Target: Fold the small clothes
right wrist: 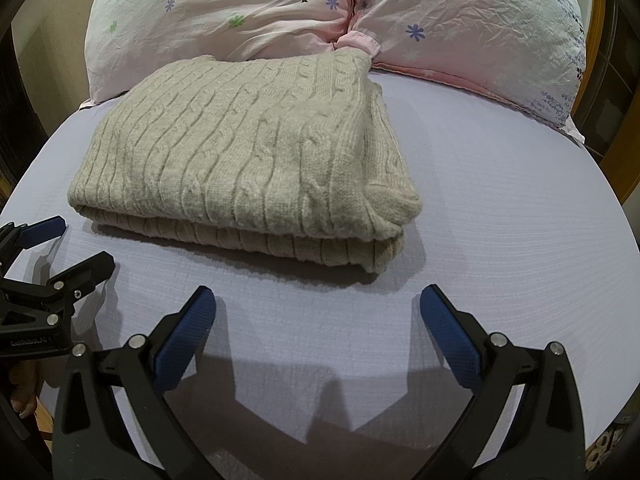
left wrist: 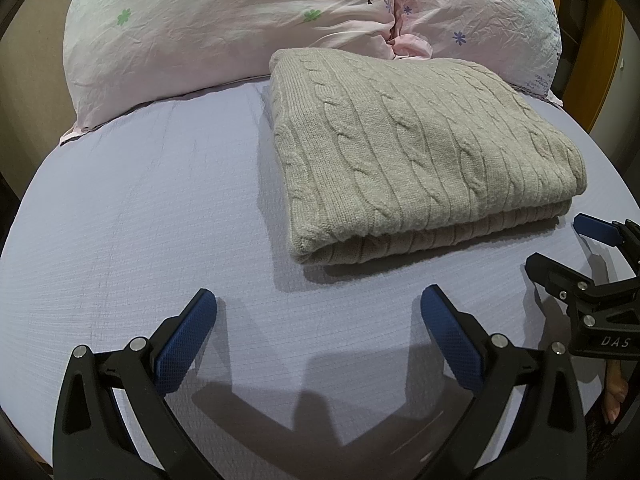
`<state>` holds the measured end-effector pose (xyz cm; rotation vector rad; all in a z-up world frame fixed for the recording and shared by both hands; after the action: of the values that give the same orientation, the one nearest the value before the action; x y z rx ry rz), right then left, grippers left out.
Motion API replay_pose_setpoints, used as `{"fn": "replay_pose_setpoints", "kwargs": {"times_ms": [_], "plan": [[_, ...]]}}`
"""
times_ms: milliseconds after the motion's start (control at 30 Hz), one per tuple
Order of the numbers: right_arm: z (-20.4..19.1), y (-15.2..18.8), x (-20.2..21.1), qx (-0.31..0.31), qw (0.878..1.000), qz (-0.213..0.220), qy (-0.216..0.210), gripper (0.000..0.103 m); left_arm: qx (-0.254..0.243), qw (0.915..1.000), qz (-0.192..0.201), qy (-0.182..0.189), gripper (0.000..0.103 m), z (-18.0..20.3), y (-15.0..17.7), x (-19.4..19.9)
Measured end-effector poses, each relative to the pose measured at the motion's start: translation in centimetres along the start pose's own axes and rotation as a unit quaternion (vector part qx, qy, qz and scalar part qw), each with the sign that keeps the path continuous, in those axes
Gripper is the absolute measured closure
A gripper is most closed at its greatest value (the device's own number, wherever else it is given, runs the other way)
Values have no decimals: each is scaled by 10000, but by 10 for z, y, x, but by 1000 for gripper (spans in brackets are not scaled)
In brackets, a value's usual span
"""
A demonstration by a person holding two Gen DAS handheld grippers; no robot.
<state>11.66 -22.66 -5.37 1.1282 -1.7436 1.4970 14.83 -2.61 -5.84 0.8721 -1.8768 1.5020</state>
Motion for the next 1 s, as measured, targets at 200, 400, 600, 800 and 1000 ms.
{"fn": "replay_pose_setpoints", "kwargs": {"times_ms": [200, 400, 600, 800, 1000], "plan": [[0, 0, 0, -2, 10000, 1, 1, 2, 1, 10000, 0, 0, 1, 0, 0, 0], [0, 0, 0, -2, 10000, 1, 1, 2, 2, 10000, 1, 0, 1, 0, 1, 0], [0, 0, 0, -2, 10000, 2, 1, 2, 9, 10000, 15, -6, 1, 1, 1, 1], [0, 0, 0, -3, 10000, 2, 1, 2, 8, 10000, 28, -4, 1, 0, 0, 0], [0, 0, 0, -3, 10000, 3, 1, 2, 10, 10000, 31, -2, 1, 0, -1, 0]]}}
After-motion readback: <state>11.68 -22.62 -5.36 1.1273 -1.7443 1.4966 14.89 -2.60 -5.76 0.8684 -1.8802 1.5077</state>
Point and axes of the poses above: each gripper's, at about its wrist camera, not at the fingertips, and x roughly against the way its jaws point, z to its right, y to its underside, the point moved 8 cm from there along -x, roughly the way its jaws point, and after that the axes turned 14 degrees about -y, right-handed, at the moved point
